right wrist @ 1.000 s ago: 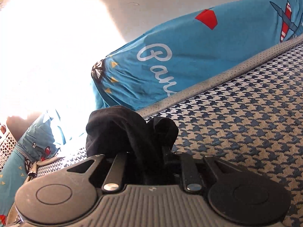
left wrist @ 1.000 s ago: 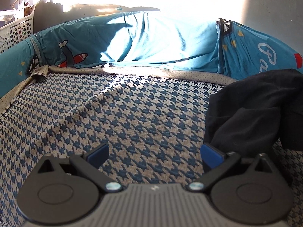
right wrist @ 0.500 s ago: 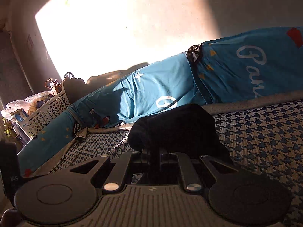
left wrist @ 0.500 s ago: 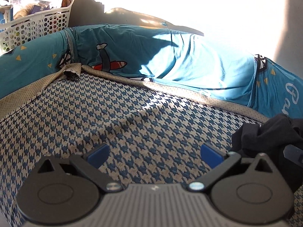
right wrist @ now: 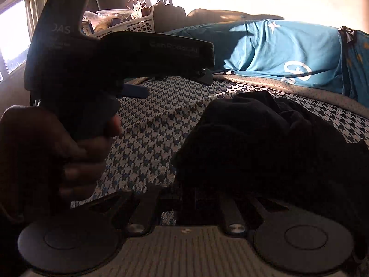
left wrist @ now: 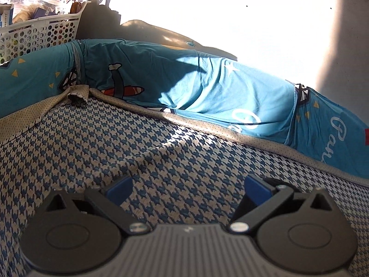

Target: Fold clothes

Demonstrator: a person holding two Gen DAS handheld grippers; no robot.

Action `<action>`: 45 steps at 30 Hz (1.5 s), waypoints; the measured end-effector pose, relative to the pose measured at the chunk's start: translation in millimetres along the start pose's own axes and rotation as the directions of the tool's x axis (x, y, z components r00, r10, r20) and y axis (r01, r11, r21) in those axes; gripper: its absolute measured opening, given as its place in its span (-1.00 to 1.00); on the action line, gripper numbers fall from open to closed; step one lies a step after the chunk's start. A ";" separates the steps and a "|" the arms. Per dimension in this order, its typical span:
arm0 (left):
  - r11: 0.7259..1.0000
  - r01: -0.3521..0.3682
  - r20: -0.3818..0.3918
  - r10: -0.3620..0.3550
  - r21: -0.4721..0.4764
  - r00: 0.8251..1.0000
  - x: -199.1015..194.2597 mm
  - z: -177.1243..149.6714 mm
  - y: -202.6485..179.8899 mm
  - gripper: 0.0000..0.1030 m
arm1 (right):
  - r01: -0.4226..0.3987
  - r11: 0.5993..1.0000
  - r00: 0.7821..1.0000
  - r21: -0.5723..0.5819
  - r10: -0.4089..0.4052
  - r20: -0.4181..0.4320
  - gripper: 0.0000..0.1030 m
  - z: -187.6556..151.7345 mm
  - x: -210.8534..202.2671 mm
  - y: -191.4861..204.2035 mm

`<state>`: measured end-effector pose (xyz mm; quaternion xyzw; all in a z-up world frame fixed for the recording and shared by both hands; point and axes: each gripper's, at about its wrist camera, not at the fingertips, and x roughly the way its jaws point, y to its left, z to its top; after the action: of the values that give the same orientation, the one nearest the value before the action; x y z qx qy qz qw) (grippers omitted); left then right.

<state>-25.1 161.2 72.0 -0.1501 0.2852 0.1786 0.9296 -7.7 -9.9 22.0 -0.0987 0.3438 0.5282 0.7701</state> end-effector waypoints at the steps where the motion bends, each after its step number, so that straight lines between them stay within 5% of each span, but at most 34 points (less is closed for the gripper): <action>1: 1.000 0.011 0.000 -0.011 0.005 1.000 0.0 -0.5 -1.3 1.00 | -0.015 1.000 1.000 -0.021 0.015 -0.027 -0.73 -1.4 2.0 3.5; 9: 0.994 0.098 0.004 -0.099 0.051 0.995 -1.7 -5.0 -9.3 1.00 | -0.078 0.996 0.997 -0.049 0.077 -0.033 -0.30 -2.4 -26.2 2.6; 17: 0.981 0.174 -0.014 -0.174 0.090 0.985 -2.2 -9.9 -26.9 1.00 | 0.116 0.993 0.993 0.024 -0.115 -0.018 -0.24 -12.3 -61.1 -29.0; 22: 0.967 0.212 -0.045 -0.208 0.140 0.977 0.7 -16.4 -44.0 1.00 | 0.282 0.953 0.959 0.114 -0.282 -0.020 -0.24 -10.6 -83.0 -55.2; 28: 0.965 0.180 -0.120 -0.160 0.189 0.980 15.3 -28.0 -53.8 1.00 | 0.427 0.881 0.904 0.205 -0.420 -0.075 -0.04 -15.6 -99.6 -94.6; 32: 0.970 0.123 -0.149 -0.093 0.208 0.984 24.9 -31.8 -50.5 1.00 | 0.435 0.867 0.901 0.242 -0.420 -0.112 0.14 -24.4 -98.4 -113.4; 37: 0.977 0.043 -0.151 -0.011 0.210 0.988 32.2 -31.5 -41.8 1.00 | 0.468 0.855 0.884 0.224 -0.451 -0.125 0.13 -27.7 -80.6 -118.1; 39: 0.980 0.040 -0.144 -0.012 0.193 0.990 31.9 -29.3 -37.6 1.00 | 0.455 0.860 0.891 0.230 -0.440 -0.112 -0.12 -25.6 -76.9 -118.3; 40: 0.981 0.043 -0.141 -0.017 0.188 0.990 31.7 -28.4 -36.0 1.00 | 0.450 0.862 0.893 0.234 -0.438 -0.103 -0.50 -24.0 -76.2 -117.9; 41: 0.982 0.047 -0.140 -0.020 0.185 0.990 31.7 -27.6 -35.2 1.00 | 0.446 0.863 0.895 0.238 -0.436 -0.094 -0.63 -22.4 -75.7 -117.4; 45: 0.980 0.062 -0.134 -0.037 0.191 0.990 30.0 -27.0 -36.0 1.00 | 0.464 0.848 0.881 0.257 -0.471 -0.040 -0.71 -15.2 -76.7 -116.2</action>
<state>0.3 126.2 39.5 -0.0770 0.3571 0.1165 0.9236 72.5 -124.0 34.7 -0.0717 0.3660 0.2766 0.8856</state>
